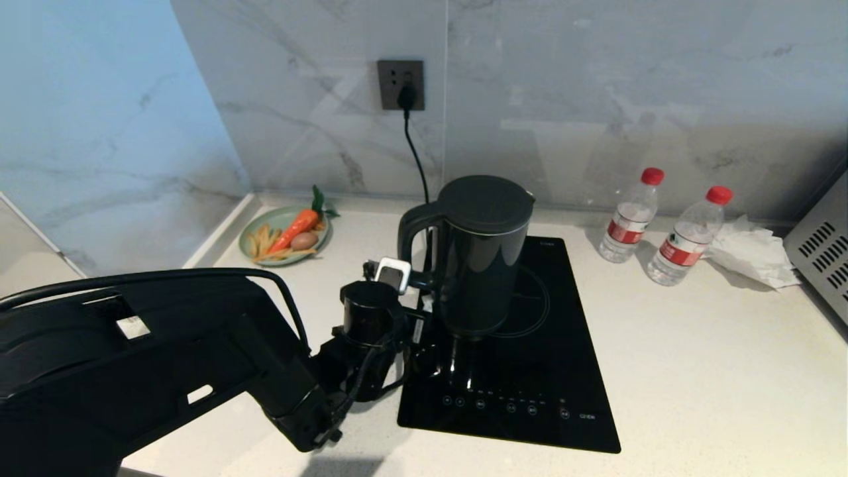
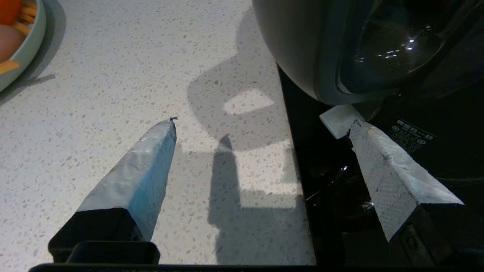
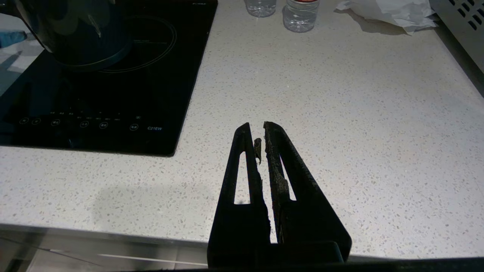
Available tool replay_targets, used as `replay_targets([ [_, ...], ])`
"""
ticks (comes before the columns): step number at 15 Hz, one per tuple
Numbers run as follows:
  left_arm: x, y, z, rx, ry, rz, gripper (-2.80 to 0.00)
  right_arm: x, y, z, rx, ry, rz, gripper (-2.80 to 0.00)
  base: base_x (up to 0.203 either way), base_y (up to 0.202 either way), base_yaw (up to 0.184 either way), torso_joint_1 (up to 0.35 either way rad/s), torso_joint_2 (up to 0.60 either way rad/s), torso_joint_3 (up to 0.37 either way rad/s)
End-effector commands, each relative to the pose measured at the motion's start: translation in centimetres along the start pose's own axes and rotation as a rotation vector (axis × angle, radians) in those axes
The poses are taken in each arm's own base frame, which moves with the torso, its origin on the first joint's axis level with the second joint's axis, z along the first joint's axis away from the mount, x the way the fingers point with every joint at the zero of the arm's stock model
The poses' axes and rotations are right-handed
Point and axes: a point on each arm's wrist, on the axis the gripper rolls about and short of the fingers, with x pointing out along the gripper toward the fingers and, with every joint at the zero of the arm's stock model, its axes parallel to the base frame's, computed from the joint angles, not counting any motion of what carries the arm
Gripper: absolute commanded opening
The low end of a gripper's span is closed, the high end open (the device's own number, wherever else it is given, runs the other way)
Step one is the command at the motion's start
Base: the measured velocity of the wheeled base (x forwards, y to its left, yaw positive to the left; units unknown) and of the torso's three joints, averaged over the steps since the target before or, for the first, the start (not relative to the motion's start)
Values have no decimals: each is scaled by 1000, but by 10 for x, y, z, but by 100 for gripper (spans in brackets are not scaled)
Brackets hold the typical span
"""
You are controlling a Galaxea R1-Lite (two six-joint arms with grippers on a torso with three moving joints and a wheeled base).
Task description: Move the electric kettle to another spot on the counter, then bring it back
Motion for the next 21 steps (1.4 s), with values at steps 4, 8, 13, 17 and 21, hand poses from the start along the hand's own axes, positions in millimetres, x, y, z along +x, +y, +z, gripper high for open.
replay_targets([
  [4, 7, -4, -5, -1, -2, 4, 0, 0, 0, 0, 0, -2, 0, -280, 0, 0, 0, 0, 0, 0],
  [8, 10, -4, 0, -10, -18, 12, 0, 0, 0, 0, 0, 0, 0, -280, 0, 0, 0, 0, 0, 0],
  [13, 4, 1, 4, -14, -20, 11, 0, 0, 0, 0, -1, 0, 0, -280, 0, 0, 0, 0, 0, 0],
  [17, 1, 6, 6, -15, -19, 14, 0, 0, 0, 0, 0, 0, 0, -280, 0, 0, 0, 0, 0, 0],
  [21, 6, 3, 4, -17, -24, 15, 0, 0, 0, 0, 0, -1, 0, -280, 0, 0, 0, 0, 0, 0],
])
